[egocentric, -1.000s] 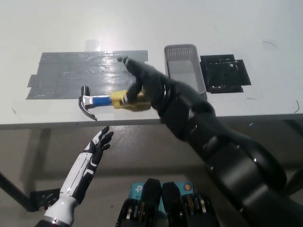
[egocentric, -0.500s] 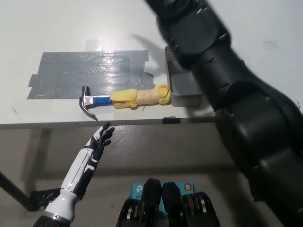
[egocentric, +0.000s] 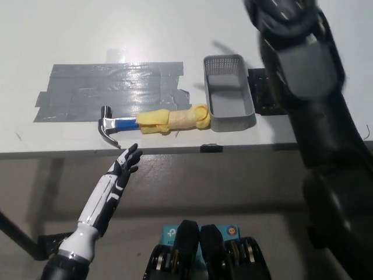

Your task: The robot picks the hammer placed on top of the gray container with right hand and places it on the grey area of the desk

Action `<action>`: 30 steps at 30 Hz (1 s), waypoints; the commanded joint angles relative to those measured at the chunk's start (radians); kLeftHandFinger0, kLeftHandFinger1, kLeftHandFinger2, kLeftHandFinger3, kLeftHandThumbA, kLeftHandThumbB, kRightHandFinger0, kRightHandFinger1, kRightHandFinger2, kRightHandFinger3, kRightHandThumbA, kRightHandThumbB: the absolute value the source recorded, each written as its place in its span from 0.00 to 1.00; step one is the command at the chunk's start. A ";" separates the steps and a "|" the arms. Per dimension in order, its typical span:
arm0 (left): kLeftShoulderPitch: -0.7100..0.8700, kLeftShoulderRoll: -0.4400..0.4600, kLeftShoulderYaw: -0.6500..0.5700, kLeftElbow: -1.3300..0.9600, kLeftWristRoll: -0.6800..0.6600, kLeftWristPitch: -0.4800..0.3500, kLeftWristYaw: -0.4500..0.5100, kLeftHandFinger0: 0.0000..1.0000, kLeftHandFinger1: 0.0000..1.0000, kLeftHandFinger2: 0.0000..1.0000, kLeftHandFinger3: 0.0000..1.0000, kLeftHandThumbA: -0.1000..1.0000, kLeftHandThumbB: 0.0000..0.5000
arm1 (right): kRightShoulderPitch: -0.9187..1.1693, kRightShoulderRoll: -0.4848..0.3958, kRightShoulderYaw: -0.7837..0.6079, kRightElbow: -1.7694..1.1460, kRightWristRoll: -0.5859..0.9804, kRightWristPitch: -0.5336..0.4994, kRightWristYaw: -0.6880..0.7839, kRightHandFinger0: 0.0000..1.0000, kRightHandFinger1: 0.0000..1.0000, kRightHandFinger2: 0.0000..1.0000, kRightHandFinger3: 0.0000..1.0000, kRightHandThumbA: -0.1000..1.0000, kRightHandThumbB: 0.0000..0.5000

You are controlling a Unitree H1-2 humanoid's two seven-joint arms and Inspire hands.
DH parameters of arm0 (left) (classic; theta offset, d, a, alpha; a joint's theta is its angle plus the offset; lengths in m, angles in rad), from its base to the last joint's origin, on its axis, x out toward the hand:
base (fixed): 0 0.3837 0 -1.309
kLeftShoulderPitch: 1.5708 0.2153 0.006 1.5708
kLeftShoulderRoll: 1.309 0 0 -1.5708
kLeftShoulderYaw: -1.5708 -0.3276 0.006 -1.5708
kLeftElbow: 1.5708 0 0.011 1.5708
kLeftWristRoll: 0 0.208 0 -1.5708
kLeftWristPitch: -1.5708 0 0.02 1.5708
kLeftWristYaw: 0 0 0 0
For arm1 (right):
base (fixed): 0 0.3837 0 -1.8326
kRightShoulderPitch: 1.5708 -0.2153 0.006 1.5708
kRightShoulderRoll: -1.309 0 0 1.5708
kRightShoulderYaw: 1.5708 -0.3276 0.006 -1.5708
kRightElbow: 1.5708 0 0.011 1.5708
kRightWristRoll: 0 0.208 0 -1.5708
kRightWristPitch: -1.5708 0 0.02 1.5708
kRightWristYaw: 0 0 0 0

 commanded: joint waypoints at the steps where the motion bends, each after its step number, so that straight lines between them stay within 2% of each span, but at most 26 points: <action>1: -0.184 0.008 0.063 0.050 -0.046 -0.051 0.020 1.00 1.00 1.00 1.00 1.00 0.27 | 0.376 -0.360 -0.144 -1.279 0.387 0.308 0.181 1.00 1.00 1.00 1.00 0.99 0.96; 3: -0.187 0.010 0.064 0.064 -0.044 -0.061 0.023 1.00 1.00 1.00 1.00 1.00 0.25 | 0.443 -0.366 -0.135 -1.327 0.405 0.288 0.167 1.00 1.00 1.00 1.00 0.99 0.94; 6: -0.185 0.012 0.066 0.077 -0.039 -0.067 0.027 1.00 1.00 1.00 1.00 1.00 0.26 | 0.567 -0.363 -0.116 -1.432 0.406 0.302 0.130 1.00 1.00 1.00 1.00 1.00 0.86; 9: -0.180 0.007 0.067 0.083 -0.047 -0.069 0.027 1.00 1.00 1.00 1.00 1.00 0.25 | 0.647 -0.368 -0.105 -1.480 0.433 0.314 0.103 1.00 1.00 1.00 1.00 1.00 0.88; 10: -0.177 0.006 0.067 0.089 -0.041 -0.078 0.032 1.00 1.00 1.00 1.00 1.00 0.25 | 0.718 -0.334 -0.095 -1.484 0.455 0.251 0.075 1.00 1.00 1.00 1.00 0.94 0.81; 11: -0.170 0.005 0.068 0.093 -0.042 -0.084 0.034 1.00 1.00 1.00 1.00 1.00 0.25 | 0.745 -0.321 -0.087 -1.488 0.472 0.243 0.061 1.00 1.00 1.00 1.00 0.93 0.80; 13: -0.158 0.002 0.072 0.096 -0.046 -0.086 0.037 1.00 1.00 1.00 1.00 1.00 0.26 | 0.804 -0.246 -0.051 -1.454 0.483 0.185 0.035 1.00 1.00 1.00 1.00 0.87 0.92; 14: -0.147 0.000 0.071 0.095 -0.045 -0.086 0.039 1.00 1.00 1.00 1.00 1.00 0.28 | 0.832 -0.211 -0.028 -1.427 0.462 0.150 0.035 1.00 1.00 1.00 1.00 0.92 0.98; 15: -0.136 -0.002 0.071 0.095 -0.045 -0.088 0.040 1.00 1.00 1.00 1.00 1.00 0.28 | 0.887 -0.175 0.000 -1.379 0.416 0.094 0.044 1.00 1.00 1.00 1.00 0.97 1.00; 16: -0.126 -0.005 0.070 0.095 -0.046 -0.092 0.041 1.00 1.00 1.00 1.00 1.00 0.28 | 0.911 -0.165 0.008 -1.364 0.402 0.079 0.046 1.00 1.00 1.00 1.00 0.99 1.00; 17: -0.114 -0.007 0.069 0.096 -0.046 -0.100 0.042 1.00 1.00 1.00 1.00 1.00 0.29 | 0.955 -0.140 0.022 -1.311 0.374 0.039 0.050 1.00 1.00 1.00 1.00 1.00 0.95; 19: -0.089 -0.010 0.069 0.087 -0.043 -0.104 0.046 1.00 1.00 1.00 1.00 1.00 0.28 | 1.010 -0.097 0.035 -1.168 0.285 -0.063 0.039 1.00 1.00 1.00 1.00 0.98 0.71; 20: -0.072 -0.010 0.068 0.080 -0.043 -0.105 0.045 1.00 1.00 1.00 1.00 1.00 0.28 | 1.030 -0.089 0.040 -1.154 0.269 -0.075 0.034 1.00 1.00 1.00 1.00 0.97 0.69; 21: -0.054 -0.011 0.069 0.074 -0.049 -0.111 0.044 1.00 1.00 1.00 1.00 1.00 0.26 | 1.046 -0.085 0.050 -1.068 0.176 -0.143 0.013 1.00 1.00 1.00 1.00 0.99 0.57; 22: -0.038 -0.012 0.069 0.067 -0.052 -0.116 0.041 1.00 1.00 1.00 1.00 1.00 0.25 | 1.058 -0.079 0.053 -0.994 0.138 -0.166 -0.001 1.00 1.00 1.00 1.00 0.98 0.58; 23: -0.019 -0.013 0.067 0.058 -0.053 -0.110 0.038 1.00 1.00 1.00 1.00 1.00 0.25 | 1.070 -0.060 0.050 -0.928 0.128 -0.176 -0.020 1.00 1.00 1.00 1.00 0.91 0.57; 24: -0.005 -0.015 0.066 0.054 -0.051 -0.111 0.037 1.00 1.00 1.00 1.00 1.00 0.25 | 1.081 -0.054 0.051 -0.887 0.124 -0.191 -0.025 1.00 1.00 1.00 1.00 0.90 0.56; 26: 0.024 -0.022 0.065 0.050 -0.048 -0.125 0.035 1.00 1.00 1.00 1.00 1.00 0.25 | 1.107 -0.055 0.059 -0.825 0.088 -0.202 -0.035 1.00 1.00 1.00 1.00 0.90 0.57; 30: 0.069 -0.024 0.069 0.030 -0.038 -0.127 0.032 1.00 1.00 1.00 1.00 1.00 0.26 | 1.149 -0.059 0.066 -0.775 0.085 -0.238 -0.028 1.00 1.00 1.00 1.00 0.88 0.51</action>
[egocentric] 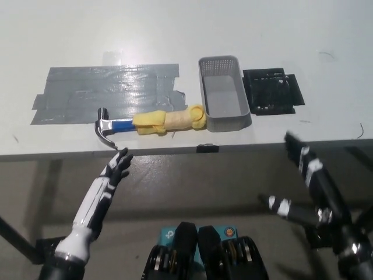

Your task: The robot picks the hammer placed on top of the gray container with right hand and places it on the grey area of the desk

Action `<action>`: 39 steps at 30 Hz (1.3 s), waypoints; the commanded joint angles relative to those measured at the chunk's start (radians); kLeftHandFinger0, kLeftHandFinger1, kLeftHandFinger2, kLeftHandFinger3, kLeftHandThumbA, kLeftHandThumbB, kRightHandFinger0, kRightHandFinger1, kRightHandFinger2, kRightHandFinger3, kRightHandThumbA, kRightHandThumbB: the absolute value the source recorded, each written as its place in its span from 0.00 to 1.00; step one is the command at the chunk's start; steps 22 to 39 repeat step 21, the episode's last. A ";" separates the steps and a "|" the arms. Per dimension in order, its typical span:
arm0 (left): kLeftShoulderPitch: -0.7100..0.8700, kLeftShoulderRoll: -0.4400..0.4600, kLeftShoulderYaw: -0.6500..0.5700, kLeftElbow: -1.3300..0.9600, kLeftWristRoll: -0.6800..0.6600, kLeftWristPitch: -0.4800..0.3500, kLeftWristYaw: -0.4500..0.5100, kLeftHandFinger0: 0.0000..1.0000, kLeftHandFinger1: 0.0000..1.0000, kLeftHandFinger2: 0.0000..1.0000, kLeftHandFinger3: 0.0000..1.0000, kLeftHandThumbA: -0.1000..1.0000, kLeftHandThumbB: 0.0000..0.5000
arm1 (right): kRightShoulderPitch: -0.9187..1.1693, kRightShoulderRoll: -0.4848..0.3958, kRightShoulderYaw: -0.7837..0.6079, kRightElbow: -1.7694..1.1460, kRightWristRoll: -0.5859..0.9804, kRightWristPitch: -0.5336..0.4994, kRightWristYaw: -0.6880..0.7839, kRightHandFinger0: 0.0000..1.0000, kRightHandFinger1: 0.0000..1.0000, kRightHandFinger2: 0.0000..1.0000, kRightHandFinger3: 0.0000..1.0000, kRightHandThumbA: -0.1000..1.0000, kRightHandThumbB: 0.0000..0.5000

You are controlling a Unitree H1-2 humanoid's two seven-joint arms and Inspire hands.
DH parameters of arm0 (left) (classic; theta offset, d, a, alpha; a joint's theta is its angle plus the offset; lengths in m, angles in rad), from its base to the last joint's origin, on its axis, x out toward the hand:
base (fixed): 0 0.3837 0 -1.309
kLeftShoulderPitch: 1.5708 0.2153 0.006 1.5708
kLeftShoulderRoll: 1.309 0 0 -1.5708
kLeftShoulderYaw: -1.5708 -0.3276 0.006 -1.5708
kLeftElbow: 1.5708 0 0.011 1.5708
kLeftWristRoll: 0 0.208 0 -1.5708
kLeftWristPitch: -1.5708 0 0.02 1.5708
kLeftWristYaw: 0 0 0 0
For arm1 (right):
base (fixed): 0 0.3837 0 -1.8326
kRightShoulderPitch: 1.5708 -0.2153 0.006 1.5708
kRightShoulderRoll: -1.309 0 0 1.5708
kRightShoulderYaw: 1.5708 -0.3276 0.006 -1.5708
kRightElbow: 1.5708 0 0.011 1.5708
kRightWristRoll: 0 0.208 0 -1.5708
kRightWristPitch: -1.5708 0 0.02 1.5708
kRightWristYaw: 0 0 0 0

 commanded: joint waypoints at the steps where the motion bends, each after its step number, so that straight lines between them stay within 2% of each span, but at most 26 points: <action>1: 0.056 -0.016 0.022 -0.078 -0.029 -0.076 0.021 1.00 1.00 1.00 1.00 1.00 0.25 | 0.033 0.006 0.015 -0.005 0.014 -0.174 -0.025 1.00 1.00 1.00 1.00 0.88 0.54; 5: 0.086 -0.017 0.027 -0.095 -0.037 -0.069 0.014 1.00 1.00 1.00 1.00 1.00 0.23 | 0.053 0.003 0.028 0.027 0.013 -0.199 -0.025 1.00 1.00 1.00 1.00 0.86 0.51; 6: 0.091 -0.017 0.027 -0.094 -0.035 -0.072 0.012 1.00 1.00 1.00 1.00 1.00 0.23 | 0.060 0.005 0.028 0.022 0.010 -0.189 -0.028 1.00 1.00 1.00 1.00 0.86 0.54; 8: 0.103 -0.017 0.026 -0.099 -0.026 -0.071 0.014 1.00 1.00 1.00 1.00 1.00 0.24 | 0.071 -0.001 0.034 0.029 0.003 -0.201 -0.028 1.00 1.00 1.00 1.00 0.86 0.50; 15: 0.118 -0.015 0.029 -0.081 -0.044 -0.094 0.004 1.00 1.00 1.00 1.00 1.00 0.24 | 0.092 -0.001 0.044 0.047 -0.002 -0.203 -0.032 1.00 1.00 1.00 1.00 0.83 0.57; 19: 0.121 -0.012 0.032 -0.084 -0.039 -0.086 0.007 1.00 1.00 1.00 1.00 1.00 0.24 | 0.088 -0.003 0.054 0.060 -0.007 -0.219 -0.029 1.00 1.00 1.00 1.00 0.78 0.54; 39: 0.121 -0.012 0.032 -0.084 -0.038 -0.086 0.008 1.00 1.00 1.00 1.00 1.00 0.24 | 0.087 -0.003 0.055 0.062 -0.008 -0.220 -0.029 1.00 1.00 1.00 1.00 0.78 0.54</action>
